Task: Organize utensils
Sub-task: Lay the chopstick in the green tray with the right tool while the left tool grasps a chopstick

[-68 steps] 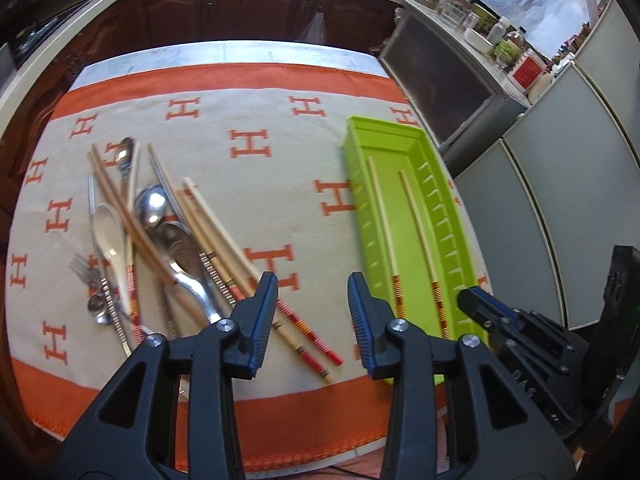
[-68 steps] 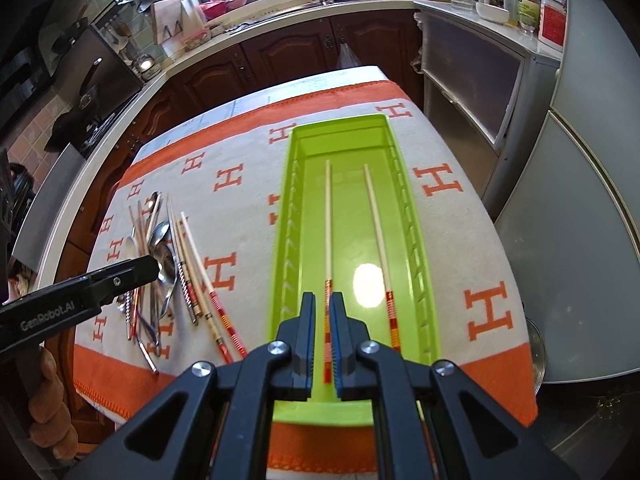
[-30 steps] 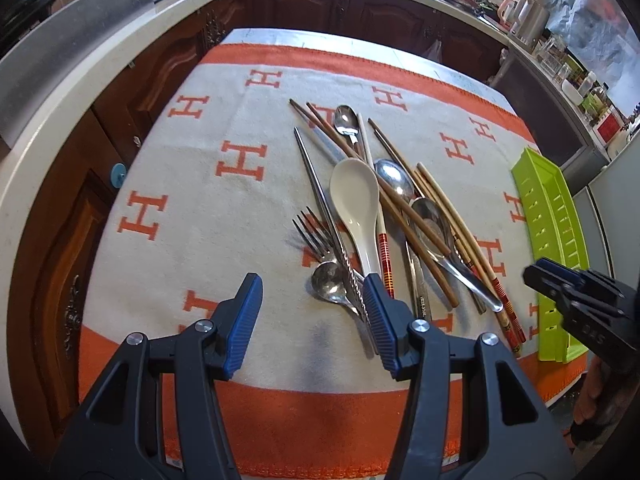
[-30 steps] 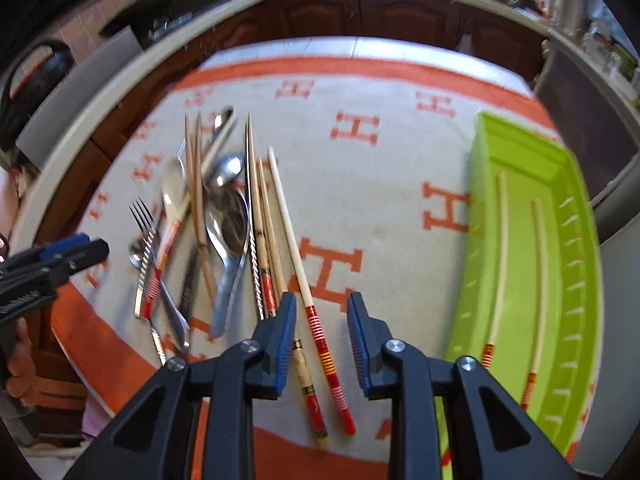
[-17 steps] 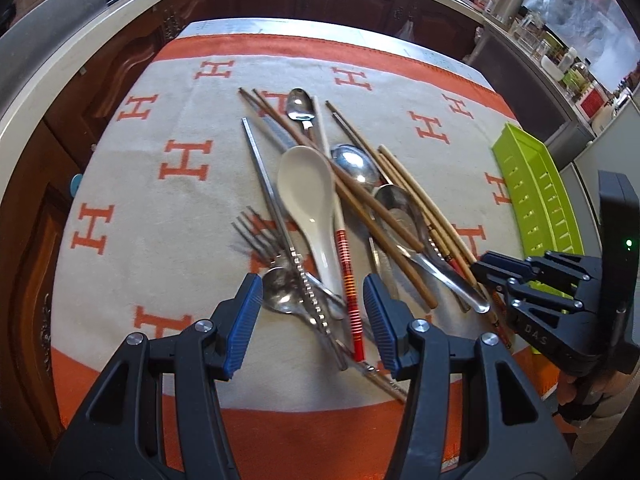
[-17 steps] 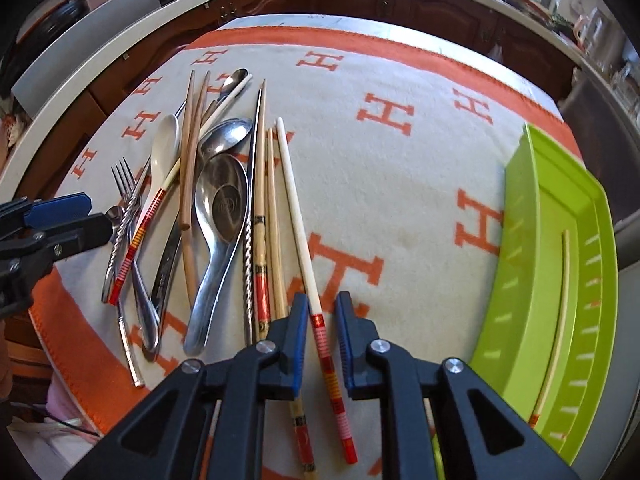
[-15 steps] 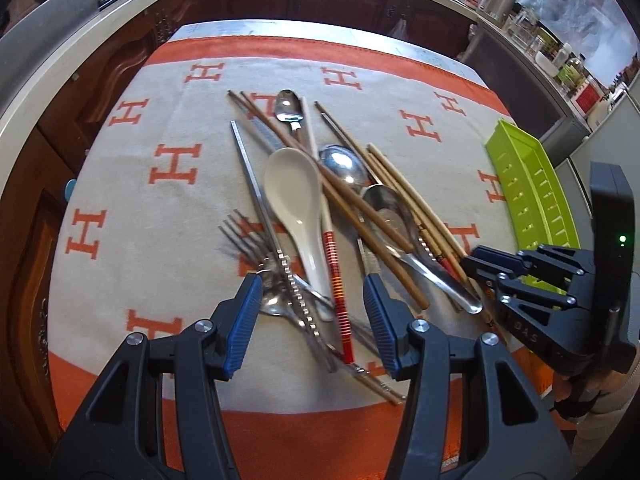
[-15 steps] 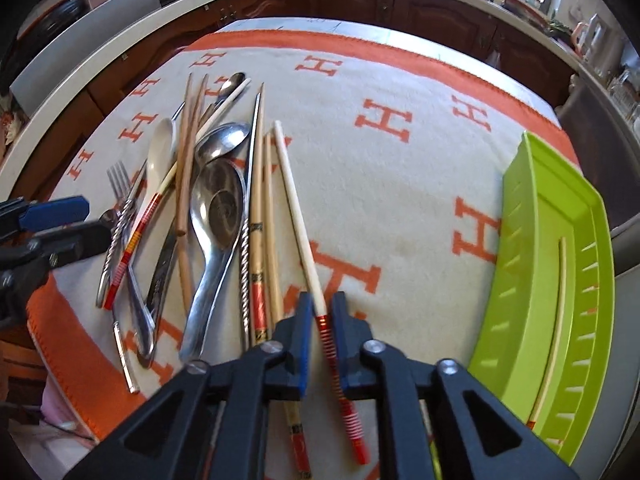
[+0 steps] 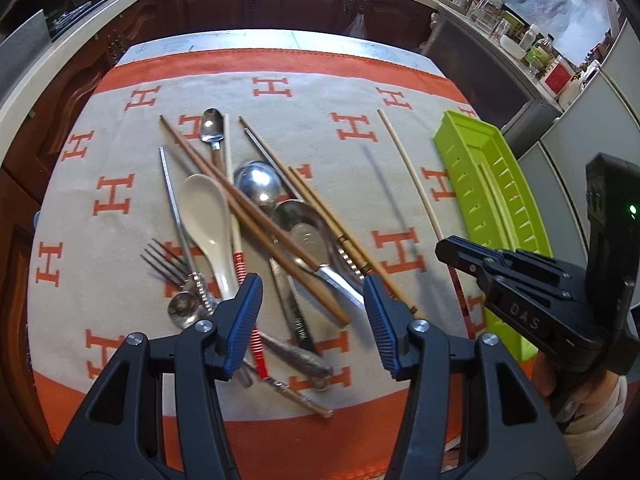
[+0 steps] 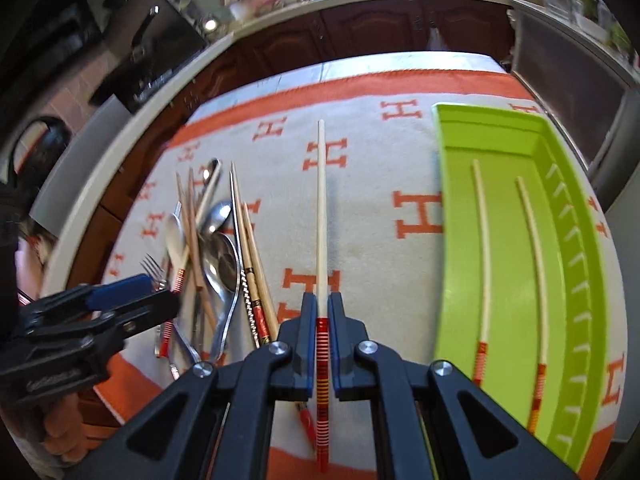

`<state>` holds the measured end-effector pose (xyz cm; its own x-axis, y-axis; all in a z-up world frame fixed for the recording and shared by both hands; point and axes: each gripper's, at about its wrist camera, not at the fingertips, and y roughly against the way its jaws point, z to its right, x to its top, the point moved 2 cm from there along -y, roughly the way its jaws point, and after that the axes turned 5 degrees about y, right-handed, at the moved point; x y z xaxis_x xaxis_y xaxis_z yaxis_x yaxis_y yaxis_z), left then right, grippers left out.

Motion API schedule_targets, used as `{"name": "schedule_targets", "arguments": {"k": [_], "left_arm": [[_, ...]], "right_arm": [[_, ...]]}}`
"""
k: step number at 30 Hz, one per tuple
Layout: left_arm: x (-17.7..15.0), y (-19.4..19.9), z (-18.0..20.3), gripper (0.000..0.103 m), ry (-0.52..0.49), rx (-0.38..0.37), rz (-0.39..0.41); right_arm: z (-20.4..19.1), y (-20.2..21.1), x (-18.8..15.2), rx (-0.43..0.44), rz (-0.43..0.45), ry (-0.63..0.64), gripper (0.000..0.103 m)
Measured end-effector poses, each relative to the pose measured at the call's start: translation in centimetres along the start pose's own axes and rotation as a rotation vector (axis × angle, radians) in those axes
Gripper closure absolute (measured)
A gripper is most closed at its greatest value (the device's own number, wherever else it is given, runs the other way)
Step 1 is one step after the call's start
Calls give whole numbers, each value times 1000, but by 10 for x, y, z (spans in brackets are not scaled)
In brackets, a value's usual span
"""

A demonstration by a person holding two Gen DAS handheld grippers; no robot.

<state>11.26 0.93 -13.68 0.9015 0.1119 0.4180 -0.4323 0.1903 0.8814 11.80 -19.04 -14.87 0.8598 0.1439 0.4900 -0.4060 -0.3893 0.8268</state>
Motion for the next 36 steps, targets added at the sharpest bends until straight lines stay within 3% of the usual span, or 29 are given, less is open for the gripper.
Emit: {"name": "schedule_targets", "arguments": {"k": [7, 9, 14, 20, 36], "left_arm": [[21, -15, 14, 56, 130, -94, -84], [27, -25, 17, 67, 167, -95, -124], [34, -48, 30, 73, 207, -97, -183], [34, -69, 35, 73, 235, -64, -224], [33, -93, 49, 73, 222, -10, -242]], "right_arm": [[24, 39, -1, 51, 79, -114, 98], [28, 43, 0, 55, 94, -128, 98], [43, 51, -7, 62, 108, -168, 98], [55, 55, -13, 67, 110, -191, 98], [70, 60, -20, 70, 120, -229, 98]]}}
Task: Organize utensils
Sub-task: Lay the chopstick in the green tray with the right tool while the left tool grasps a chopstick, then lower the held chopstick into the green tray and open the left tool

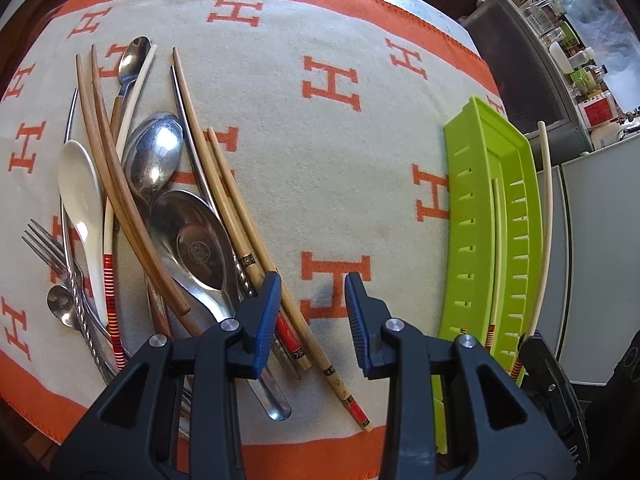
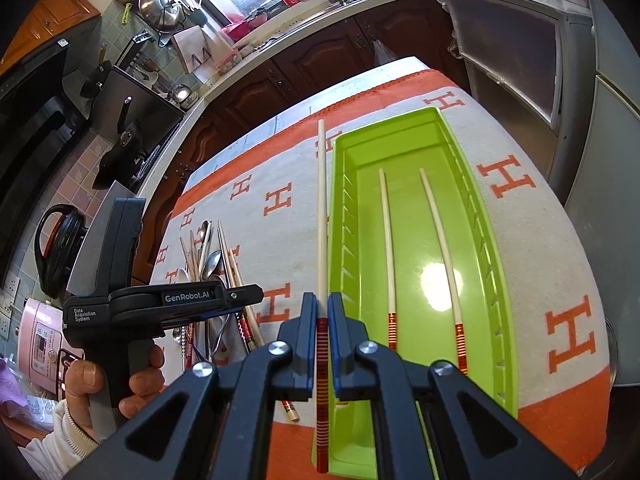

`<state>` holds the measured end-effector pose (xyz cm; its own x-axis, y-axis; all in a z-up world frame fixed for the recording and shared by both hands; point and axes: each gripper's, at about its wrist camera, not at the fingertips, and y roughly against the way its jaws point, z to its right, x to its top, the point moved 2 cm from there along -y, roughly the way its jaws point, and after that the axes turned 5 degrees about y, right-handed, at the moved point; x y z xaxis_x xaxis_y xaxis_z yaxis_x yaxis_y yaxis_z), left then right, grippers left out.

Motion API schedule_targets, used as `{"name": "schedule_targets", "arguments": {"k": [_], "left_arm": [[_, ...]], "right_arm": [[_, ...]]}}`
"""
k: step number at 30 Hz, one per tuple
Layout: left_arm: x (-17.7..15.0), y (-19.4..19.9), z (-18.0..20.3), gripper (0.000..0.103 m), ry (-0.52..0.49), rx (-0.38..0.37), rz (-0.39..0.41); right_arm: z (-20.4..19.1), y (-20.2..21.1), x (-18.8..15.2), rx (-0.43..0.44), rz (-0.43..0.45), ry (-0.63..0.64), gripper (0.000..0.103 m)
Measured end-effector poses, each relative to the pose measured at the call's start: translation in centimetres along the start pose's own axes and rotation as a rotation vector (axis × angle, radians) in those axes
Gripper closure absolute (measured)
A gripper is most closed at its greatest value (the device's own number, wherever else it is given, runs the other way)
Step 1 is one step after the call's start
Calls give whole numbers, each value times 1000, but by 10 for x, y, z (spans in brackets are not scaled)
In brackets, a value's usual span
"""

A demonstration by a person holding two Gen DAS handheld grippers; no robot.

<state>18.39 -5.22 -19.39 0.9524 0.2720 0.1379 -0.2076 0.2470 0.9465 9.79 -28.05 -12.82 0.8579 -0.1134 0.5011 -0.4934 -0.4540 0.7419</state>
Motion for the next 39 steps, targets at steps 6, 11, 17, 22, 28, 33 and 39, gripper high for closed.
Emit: {"name": "schedule_targets", "arguments": {"k": [6, 11, 17, 22, 28, 33, 39], "left_arm": [[1, -2, 6, 73, -8, 41, -7], [2, -13, 14, 73, -5, 86, -12], [1, -16, 34, 73, -60, 150, 53], [-7, -19, 47, 95, -137, 211, 138], [-13, -14, 46, 99, -142, 136, 111], [-24, 17, 54, 99, -165, 38, 125], [-33, 63, 84, 99, -209, -101, 126]], "right_arm": [[2, 0, -1, 3, -1, -3, 98], [3, 1, -1, -2, 1, -2, 98], [5, 1, -3, -31, 7, 4, 98], [10, 3, -2, -66, 13, -1, 97], [24, 1, -1, -127, 0, -17, 97], [34, 0, 2, -162, -4, -35, 97], [38, 9, 4, -174, 23, -52, 79]]}}
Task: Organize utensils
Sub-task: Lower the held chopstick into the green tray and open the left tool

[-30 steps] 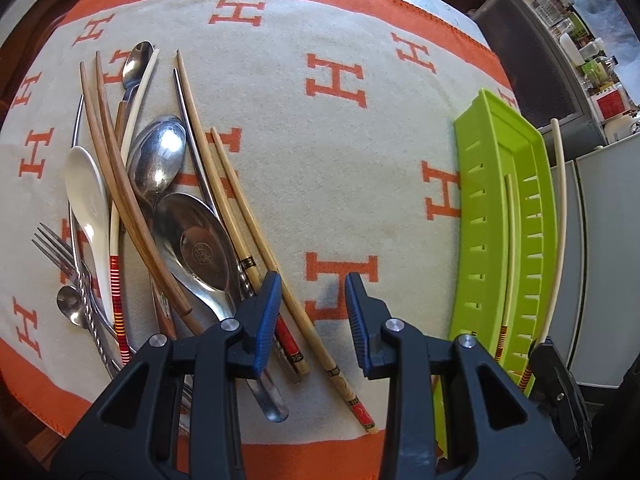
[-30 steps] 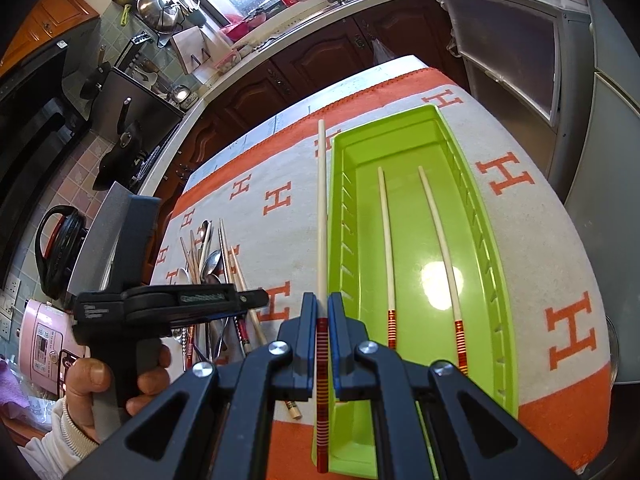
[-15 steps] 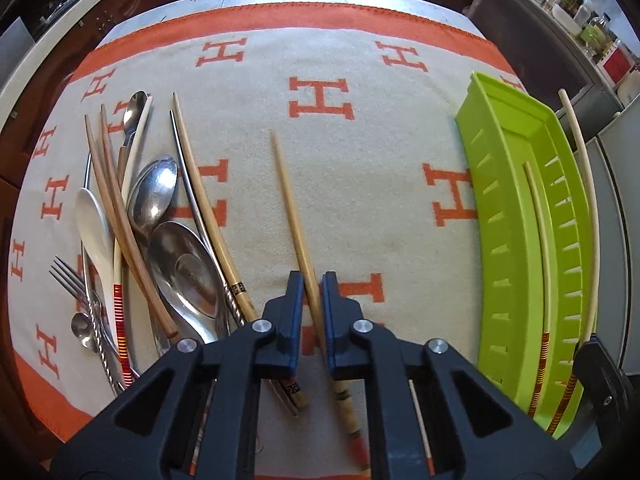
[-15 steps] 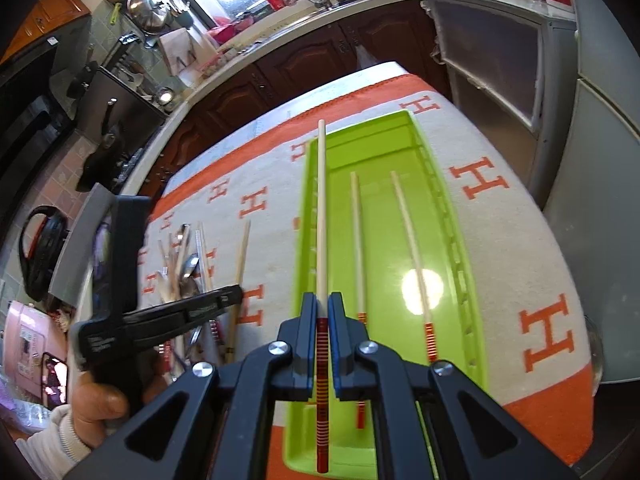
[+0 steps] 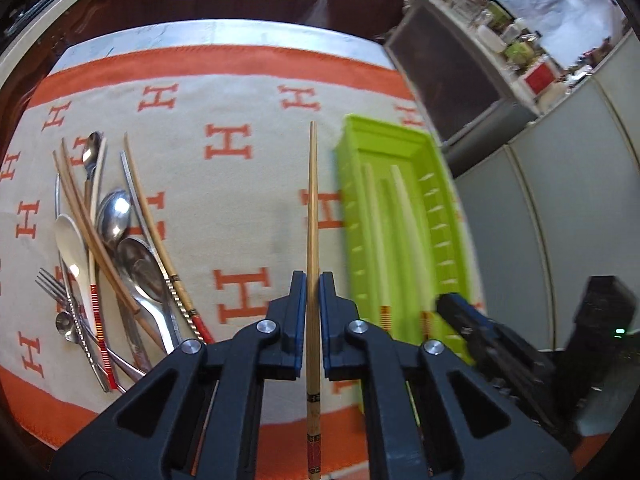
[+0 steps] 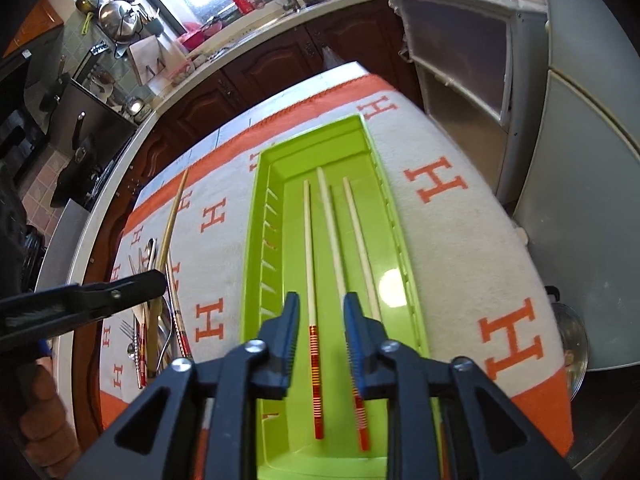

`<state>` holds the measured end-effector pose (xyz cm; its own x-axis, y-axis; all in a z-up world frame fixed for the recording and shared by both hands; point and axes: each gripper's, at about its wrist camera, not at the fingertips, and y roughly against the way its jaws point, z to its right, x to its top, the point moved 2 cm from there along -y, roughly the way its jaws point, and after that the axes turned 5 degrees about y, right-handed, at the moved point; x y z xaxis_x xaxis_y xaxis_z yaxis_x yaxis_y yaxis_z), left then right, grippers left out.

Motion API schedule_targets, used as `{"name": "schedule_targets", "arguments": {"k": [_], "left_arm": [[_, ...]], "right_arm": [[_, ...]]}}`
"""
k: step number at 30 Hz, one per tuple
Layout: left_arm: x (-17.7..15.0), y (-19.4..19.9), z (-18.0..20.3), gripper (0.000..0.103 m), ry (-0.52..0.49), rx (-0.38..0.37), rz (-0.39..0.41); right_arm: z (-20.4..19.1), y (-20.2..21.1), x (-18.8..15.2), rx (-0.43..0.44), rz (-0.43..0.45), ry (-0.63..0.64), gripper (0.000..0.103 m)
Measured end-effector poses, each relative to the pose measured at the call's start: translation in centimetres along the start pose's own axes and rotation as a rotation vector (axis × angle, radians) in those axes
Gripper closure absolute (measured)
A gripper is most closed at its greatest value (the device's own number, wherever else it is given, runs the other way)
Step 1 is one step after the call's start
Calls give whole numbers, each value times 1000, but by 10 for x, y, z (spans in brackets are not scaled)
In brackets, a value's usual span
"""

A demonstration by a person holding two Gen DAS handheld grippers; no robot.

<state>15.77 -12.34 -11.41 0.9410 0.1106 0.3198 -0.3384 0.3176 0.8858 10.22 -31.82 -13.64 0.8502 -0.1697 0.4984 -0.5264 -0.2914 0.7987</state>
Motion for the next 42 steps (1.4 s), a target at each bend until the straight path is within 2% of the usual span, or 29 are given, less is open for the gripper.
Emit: {"name": "schedule_targets", "arguments": {"k": [6, 11, 15, 19, 24, 42], "left_arm": [[3, 8, 48, 99, -64, -60, -20], [-1, -5, 75, 99, -95, -51, -41], [-6, -13, 85, 99, -133, -8, -19], [-12, -17, 84, 94, -180, 33, -1], [-17, -13, 71, 67, -167, 52, 18], [-51, 48, 1, 66, -153, 157, 174]], "right_arm": [[0, 21, 1, -40, 55, 14, 79], [5, 38, 1, -94, 87, 24, 78], [9, 45, -1, -116, 98, 20, 74], [10, 47, -1, -114, 100, 16, 74], [7, 49, -2, -111, 103, 26, 74], [-30, 60, -25, -83, 85, 101, 74]]}}
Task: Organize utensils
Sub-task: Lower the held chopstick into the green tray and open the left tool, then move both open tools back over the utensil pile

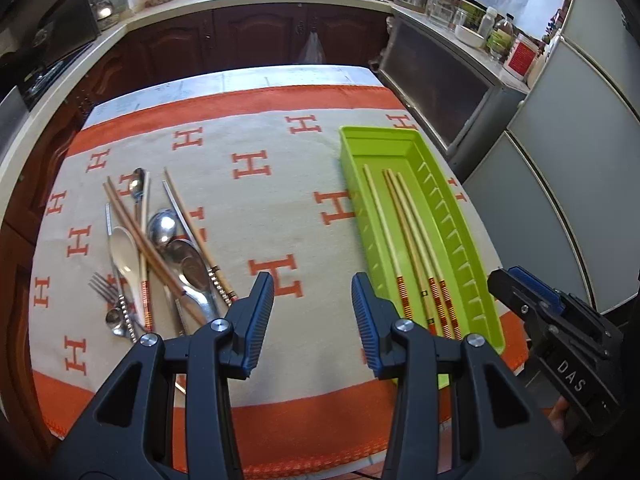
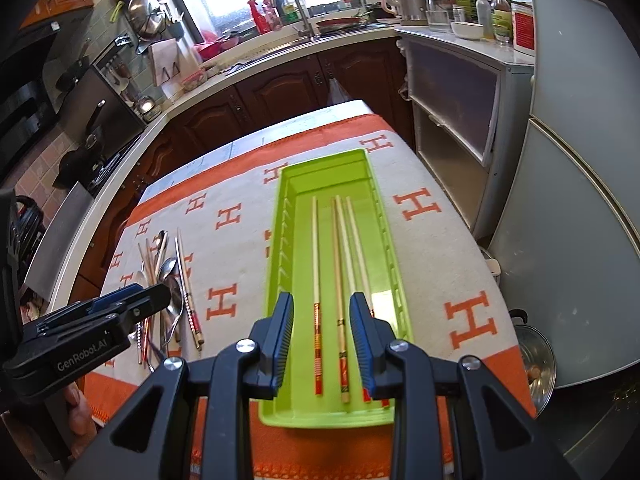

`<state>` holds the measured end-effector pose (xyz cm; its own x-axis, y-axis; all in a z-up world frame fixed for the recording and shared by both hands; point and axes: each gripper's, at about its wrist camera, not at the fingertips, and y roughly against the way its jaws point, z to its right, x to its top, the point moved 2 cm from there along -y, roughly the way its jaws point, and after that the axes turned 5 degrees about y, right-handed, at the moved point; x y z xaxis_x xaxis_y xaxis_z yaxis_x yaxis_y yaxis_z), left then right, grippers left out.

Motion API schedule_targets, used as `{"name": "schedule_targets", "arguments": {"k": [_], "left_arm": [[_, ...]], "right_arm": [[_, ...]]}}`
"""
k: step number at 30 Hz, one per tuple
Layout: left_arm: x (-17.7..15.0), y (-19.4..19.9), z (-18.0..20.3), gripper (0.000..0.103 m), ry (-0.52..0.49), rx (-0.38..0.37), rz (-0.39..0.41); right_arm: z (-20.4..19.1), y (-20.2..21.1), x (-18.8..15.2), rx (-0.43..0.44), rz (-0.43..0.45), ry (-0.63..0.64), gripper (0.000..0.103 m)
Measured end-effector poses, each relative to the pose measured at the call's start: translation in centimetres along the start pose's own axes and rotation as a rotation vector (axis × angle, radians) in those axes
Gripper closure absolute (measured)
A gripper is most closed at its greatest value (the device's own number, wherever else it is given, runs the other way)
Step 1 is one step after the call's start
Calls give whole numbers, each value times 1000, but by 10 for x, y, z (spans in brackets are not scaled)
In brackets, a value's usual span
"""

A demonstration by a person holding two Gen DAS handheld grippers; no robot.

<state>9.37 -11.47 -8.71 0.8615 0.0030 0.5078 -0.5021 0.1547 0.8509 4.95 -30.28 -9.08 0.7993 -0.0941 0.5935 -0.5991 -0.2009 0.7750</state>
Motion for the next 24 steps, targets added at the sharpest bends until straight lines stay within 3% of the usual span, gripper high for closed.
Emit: {"name": "schedule_targets", "arguments": {"k": [14, 24], "left_arm": [[-29, 45, -41, 63, -23, 121, 125], [-38, 55, -73, 63, 6, 148, 147]], "right_arm": [[-40, 6, -15, 20, -24, 77, 73], [-78, -8, -16, 48, -64, 148, 73]]}}
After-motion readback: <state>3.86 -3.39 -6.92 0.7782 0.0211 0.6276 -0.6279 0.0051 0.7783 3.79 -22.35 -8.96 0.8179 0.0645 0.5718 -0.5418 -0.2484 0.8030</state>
